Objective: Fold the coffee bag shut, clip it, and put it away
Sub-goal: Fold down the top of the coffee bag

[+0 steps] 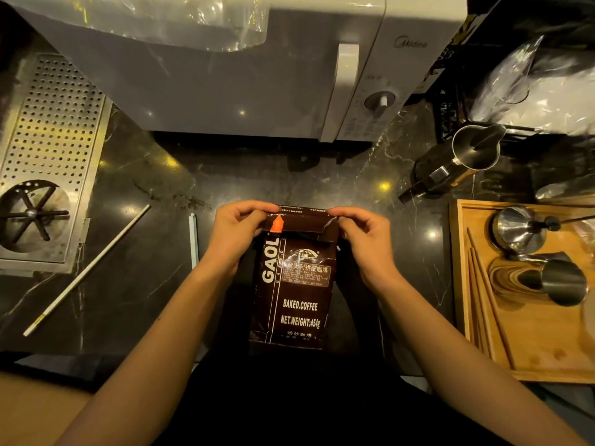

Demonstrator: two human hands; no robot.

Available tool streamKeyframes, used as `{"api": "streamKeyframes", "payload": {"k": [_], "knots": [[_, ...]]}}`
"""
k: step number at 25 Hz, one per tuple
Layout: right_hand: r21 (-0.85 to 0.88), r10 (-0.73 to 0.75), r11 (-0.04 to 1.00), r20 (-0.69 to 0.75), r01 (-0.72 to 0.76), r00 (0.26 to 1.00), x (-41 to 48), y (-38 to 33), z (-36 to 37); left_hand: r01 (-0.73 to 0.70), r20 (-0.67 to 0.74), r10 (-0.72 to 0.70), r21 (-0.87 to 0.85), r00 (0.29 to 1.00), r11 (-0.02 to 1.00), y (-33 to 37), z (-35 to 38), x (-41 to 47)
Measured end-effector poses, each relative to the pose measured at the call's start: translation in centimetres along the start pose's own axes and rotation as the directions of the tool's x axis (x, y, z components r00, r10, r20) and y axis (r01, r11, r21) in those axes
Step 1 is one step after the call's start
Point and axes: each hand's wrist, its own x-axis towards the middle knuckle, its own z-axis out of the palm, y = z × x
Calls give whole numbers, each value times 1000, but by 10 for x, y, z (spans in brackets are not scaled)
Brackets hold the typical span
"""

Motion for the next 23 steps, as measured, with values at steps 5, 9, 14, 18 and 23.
{"api": "streamKeyframes", "payload": {"k": [5,9,14,18,23], "knots": [[-20,-53,998,1,53,999,-14,-9,-2,-99,34,99,6,995,995,4,-3,-16],[-16,-115,993,3,115,993,-30,-15,2,-146,47,145,2,988,989,6,-6,-26],[-52,-180,983,-61,177,982,-41,-24,8,-238,79,237,-3,968,971,7,-7,-38],[-34,-289,957,-118,287,950,-48,-41,12,-365,50,365,-10,930,931,15,-2,-52],[-23,-406,914,-96,406,909,-67,-48,20,-539,106,530,92,842,837,26,11,-72]]}}
